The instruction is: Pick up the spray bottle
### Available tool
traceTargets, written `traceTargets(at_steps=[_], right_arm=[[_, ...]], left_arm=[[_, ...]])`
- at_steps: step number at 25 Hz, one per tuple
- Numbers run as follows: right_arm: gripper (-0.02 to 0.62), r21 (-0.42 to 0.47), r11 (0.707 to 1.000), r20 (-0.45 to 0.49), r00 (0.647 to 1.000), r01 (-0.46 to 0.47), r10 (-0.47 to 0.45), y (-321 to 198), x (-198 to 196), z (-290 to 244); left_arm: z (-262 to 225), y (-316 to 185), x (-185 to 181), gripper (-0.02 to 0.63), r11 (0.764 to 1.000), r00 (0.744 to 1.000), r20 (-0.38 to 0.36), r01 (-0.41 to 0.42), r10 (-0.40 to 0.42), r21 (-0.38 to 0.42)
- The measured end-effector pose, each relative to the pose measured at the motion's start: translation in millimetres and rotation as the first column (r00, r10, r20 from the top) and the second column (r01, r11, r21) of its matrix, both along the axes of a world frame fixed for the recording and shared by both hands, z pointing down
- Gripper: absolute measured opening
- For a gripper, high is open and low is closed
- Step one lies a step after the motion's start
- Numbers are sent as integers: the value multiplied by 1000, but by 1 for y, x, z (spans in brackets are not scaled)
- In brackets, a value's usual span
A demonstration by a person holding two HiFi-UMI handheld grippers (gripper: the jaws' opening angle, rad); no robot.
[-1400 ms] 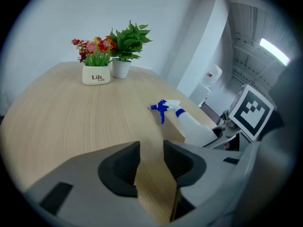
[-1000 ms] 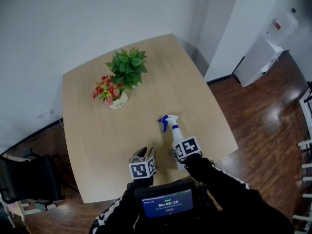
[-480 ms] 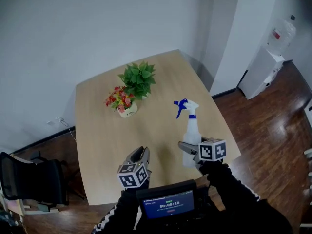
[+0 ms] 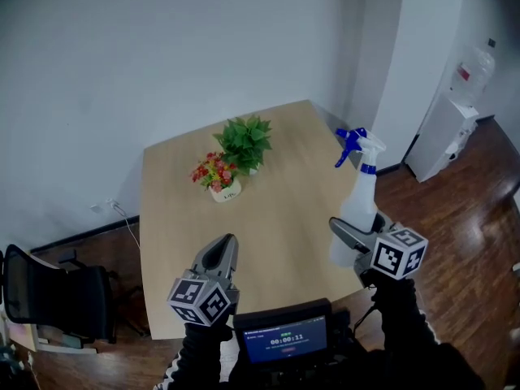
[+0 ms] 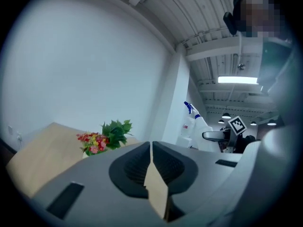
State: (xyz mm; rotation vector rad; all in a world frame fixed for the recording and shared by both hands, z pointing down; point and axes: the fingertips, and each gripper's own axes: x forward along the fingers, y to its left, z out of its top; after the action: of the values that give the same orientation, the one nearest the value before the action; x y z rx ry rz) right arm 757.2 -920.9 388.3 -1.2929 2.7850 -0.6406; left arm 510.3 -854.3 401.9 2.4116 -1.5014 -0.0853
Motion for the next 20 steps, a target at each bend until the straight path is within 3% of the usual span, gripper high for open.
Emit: traceTargets(at_steps=[6, 20], right_arm=[[431, 147, 988, -31, 999, 43, -39, 30, -13, -50], [431, 190, 981, -81, 996, 41, -26, 35, -15, -58]], left_arm=[[-58, 29, 7, 0, 990, 999, 31, -33, 29, 137], [-48, 32, 14, 0, 991, 999, 13, -38, 37, 125]])
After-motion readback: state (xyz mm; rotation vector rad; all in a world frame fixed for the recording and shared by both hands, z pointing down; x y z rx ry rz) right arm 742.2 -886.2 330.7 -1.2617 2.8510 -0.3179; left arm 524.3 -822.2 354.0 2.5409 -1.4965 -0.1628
